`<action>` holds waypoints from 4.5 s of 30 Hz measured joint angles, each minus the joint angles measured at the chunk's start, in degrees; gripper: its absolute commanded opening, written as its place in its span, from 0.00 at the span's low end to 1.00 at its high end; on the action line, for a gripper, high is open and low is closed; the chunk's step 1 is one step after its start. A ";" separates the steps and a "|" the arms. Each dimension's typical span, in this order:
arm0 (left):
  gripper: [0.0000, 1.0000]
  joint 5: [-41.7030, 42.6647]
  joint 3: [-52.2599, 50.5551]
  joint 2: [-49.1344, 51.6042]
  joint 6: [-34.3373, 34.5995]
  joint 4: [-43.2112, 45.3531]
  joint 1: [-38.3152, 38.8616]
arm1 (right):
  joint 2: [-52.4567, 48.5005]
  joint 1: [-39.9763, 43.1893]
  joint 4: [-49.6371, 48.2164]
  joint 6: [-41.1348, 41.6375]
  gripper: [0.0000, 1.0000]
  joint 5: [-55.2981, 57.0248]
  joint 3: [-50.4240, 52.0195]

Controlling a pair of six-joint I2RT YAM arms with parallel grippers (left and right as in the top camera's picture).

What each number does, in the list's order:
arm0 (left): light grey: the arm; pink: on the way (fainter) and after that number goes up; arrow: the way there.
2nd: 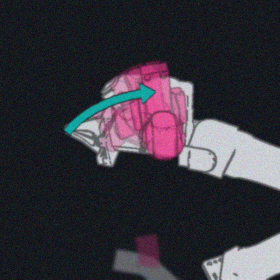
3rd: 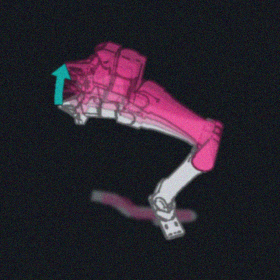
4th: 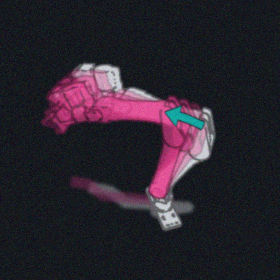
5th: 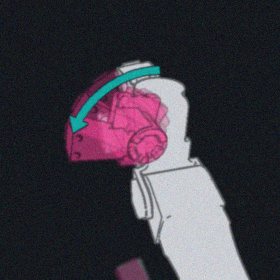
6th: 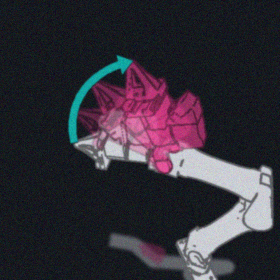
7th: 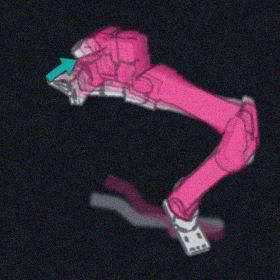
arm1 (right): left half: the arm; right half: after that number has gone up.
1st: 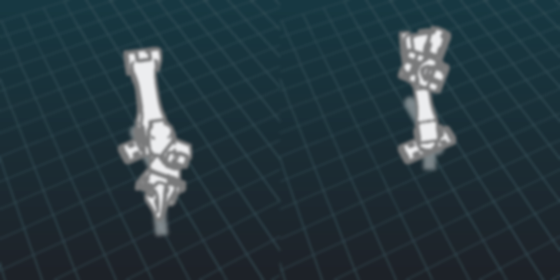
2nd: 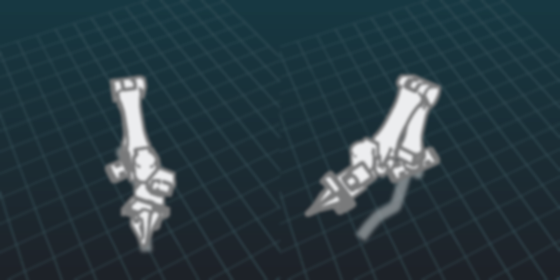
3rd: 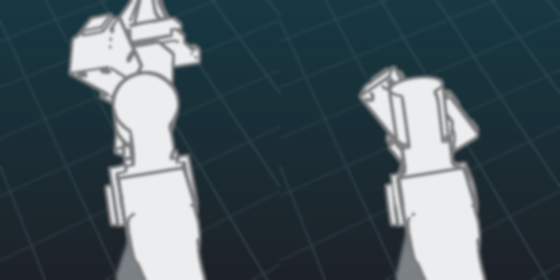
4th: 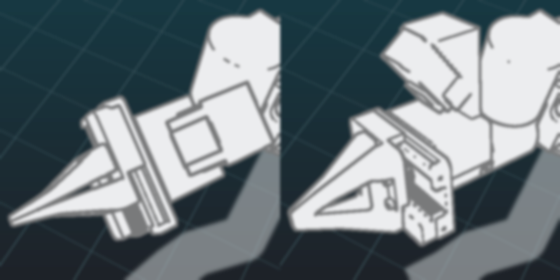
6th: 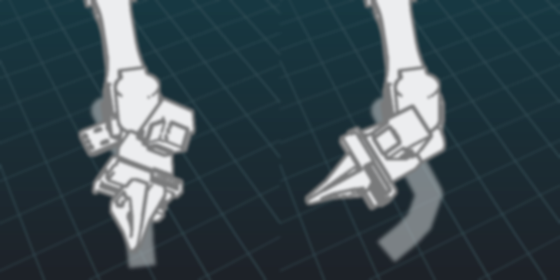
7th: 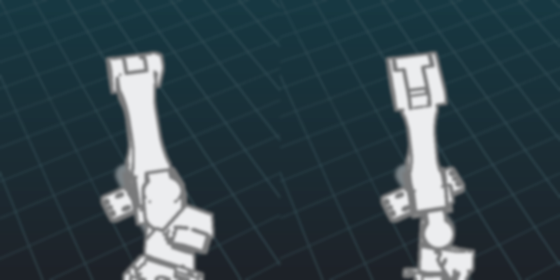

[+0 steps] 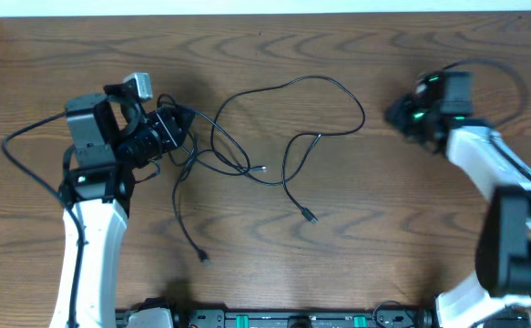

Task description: Untangle cables

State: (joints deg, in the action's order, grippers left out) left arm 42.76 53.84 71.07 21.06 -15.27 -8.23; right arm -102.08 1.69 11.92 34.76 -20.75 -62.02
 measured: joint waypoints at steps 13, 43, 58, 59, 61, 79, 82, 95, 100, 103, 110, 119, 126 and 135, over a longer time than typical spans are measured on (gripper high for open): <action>0.08 -26.71 0.13 15.65 20.83 -21.09 10.67 | 8.72 -9.35 15.34 -11.52 0.58 0.96 -1.55; 0.08 -31.85 -1.03 16.70 12.09 -18.36 15.76 | -11.47 -32.79 28.55 -17.22 0.61 -4.55 -23.93; 0.08 -32.46 -1.05 16.70 12.11 -18.03 15.76 | -21.20 -34.12 28.68 -10.97 0.72 -5.22 -27.56; 0.08 -32.46 -1.05 16.70 12.11 -18.01 15.76 | -21.29 -34.10 28.33 -10.47 0.72 -5.42 -27.61; 0.08 -32.46 -1.05 16.70 12.11 -17.99 15.76 | -21.55 -34.10 27.71 -9.49 0.72 -6.10 -27.65; 0.08 -32.61 -1.05 16.70 12.11 -17.90 15.76 | -23.12 -34.12 40.28 -10.03 0.70 -6.75 -39.50; 0.08 -32.61 -1.05 16.70 12.11 -17.90 15.76 | -23.71 -34.49 39.65 -9.97 0.71 -6.25 -39.50; 0.08 -32.61 -1.05 16.70 12.11 -17.90 15.76 | -29.46 -35.85 37.29 -8.35 0.36 -6.88 -39.54; 0.08 -32.61 -1.05 16.70 12.11 -17.90 15.76 | -29.55 -35.47 35.08 -8.63 0.01 -6.38 -39.54; 0.08 -32.63 -1.05 16.70 12.11 -17.92 15.76 | -29.55 -34.75 33.57 -8.46 0.01 -5.86 -39.54; 0.08 -32.61 -1.07 16.70 12.09 -17.97 15.76 | -30.23 -30.95 35.54 -12.92 0.01 -2.89 -44.68; 0.08 -30.62 -1.55 16.70 3.21 -17.86 15.98 | -29.49 -20.70 48.17 -19.58 0.01 5.51 -61.46; 0.08 -24.83 -1.73 16.70 -8.81 -15.52 21.14 | -23.82 -10.86 59.95 -23.28 0.01 22.49 -62.93; 0.98 -23.30 -1.92 16.70 -12.00 -5.97 27.96 | -10.95 10.01 63.87 -24.81 0.01 25.83 -63.56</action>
State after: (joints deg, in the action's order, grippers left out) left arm 19.46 51.92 87.77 9.06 -21.23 19.73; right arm -113.03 11.70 75.79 9.96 5.08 -125.58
